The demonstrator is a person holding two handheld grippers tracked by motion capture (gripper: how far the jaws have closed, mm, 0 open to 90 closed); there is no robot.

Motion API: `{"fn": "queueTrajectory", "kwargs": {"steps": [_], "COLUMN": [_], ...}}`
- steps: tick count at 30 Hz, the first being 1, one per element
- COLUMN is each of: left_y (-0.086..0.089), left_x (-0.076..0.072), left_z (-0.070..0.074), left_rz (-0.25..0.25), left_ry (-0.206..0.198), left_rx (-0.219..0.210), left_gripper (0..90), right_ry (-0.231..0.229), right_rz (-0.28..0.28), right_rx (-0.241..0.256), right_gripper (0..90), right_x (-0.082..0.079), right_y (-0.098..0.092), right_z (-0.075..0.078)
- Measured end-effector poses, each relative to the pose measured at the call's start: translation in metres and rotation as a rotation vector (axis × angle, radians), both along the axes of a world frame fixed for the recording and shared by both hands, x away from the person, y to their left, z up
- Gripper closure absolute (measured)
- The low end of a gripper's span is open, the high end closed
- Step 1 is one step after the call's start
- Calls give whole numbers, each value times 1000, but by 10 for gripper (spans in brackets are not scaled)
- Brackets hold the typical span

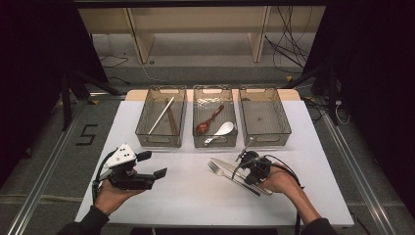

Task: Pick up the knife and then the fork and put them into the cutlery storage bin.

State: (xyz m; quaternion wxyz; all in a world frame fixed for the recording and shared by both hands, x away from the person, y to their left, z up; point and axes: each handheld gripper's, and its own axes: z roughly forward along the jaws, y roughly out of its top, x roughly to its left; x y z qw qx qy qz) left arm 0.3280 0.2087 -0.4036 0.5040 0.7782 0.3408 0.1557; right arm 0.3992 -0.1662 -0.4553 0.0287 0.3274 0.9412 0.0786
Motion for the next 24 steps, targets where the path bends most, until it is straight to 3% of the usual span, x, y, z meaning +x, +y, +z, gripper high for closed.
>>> {"fn": "queueTrajectory", "kwargs": {"steps": [15, 24], "left_y": [0, 1], "left_x": [0, 0], "left_z": [0, 1], "left_rz": [1, 6], "left_ry": [-3, -3], "left_rx": [1, -2], "left_gripper": [178, 178], "right_ry": [-4, -21], "right_rz": [29, 22], "right_rx": [-35, -15], "right_gripper": [805, 807], "right_x": [0, -1], "right_y": [4, 2], "right_z": [1, 4]}}
